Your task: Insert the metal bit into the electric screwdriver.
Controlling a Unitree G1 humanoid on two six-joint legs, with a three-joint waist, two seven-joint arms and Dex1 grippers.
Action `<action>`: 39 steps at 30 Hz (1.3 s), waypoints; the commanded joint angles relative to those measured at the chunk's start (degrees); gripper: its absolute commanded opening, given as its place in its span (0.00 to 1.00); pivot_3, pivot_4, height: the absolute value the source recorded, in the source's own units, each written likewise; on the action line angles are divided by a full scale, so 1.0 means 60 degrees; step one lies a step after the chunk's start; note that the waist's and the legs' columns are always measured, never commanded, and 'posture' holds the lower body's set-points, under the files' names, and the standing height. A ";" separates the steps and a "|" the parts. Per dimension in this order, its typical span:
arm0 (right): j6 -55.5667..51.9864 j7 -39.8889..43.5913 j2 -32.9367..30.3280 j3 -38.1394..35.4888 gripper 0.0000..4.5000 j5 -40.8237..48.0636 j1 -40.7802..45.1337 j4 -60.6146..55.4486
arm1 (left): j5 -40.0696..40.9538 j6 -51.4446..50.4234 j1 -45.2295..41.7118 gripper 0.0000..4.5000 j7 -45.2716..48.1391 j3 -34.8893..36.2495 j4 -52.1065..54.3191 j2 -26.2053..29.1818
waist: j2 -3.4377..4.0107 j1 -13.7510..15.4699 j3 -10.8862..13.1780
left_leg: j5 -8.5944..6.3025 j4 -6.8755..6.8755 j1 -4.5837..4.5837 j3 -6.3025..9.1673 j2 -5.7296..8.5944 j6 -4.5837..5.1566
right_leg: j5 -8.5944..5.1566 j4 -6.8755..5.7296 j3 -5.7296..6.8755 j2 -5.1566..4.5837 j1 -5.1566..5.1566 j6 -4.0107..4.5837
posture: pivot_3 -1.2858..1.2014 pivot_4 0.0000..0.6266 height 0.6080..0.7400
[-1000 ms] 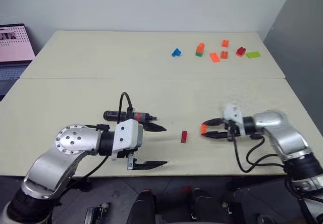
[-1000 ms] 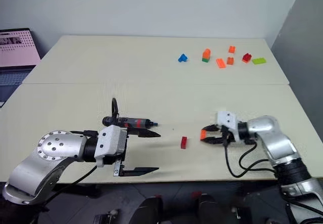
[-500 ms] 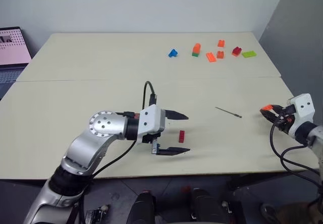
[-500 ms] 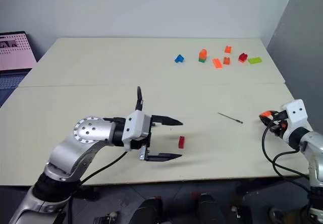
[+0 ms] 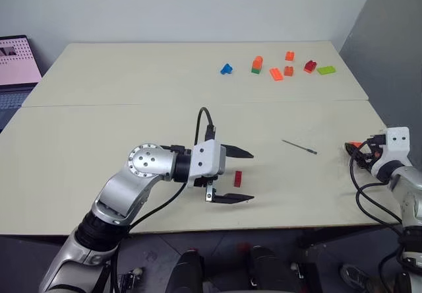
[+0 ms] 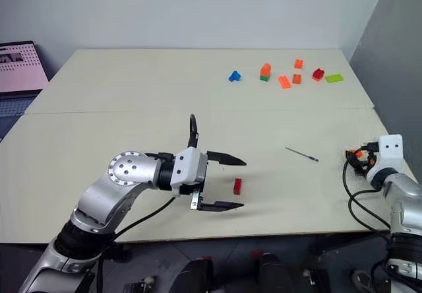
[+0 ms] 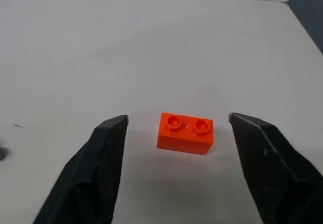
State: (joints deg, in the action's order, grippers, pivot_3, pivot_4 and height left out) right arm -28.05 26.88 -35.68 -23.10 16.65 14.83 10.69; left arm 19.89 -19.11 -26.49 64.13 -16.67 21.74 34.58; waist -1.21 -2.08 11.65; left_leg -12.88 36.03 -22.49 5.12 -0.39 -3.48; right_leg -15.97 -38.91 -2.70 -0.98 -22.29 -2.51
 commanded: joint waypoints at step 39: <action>0.1694 0.4880 0.1085 0.7108 0.73 -0.0915 0.1469 -0.2318 | 0.0383 0.1646 0.3166 1.00 0.0783 0.2772 0.0389 0.2697 | -0.0008 0.0043 0.0006 | -0.0002 -0.0007 -0.0047 0.0021 -0.0036 -0.0001 | -0.0004 0.0003 0.0034 0.0020 -0.0053 0.0020 | 0.52 0.24 1.00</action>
State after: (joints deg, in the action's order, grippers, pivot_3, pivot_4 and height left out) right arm -19.89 55.27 -28.97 20.87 11.24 23.57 -2.12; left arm 20.32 -9.63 -6.95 69.04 -1.17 22.91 51.29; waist -1.26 -1.82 11.68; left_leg -12.89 35.98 -22.77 5.25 -0.61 -3.49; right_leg -16.00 -38.89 -2.50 -0.85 -22.60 -2.39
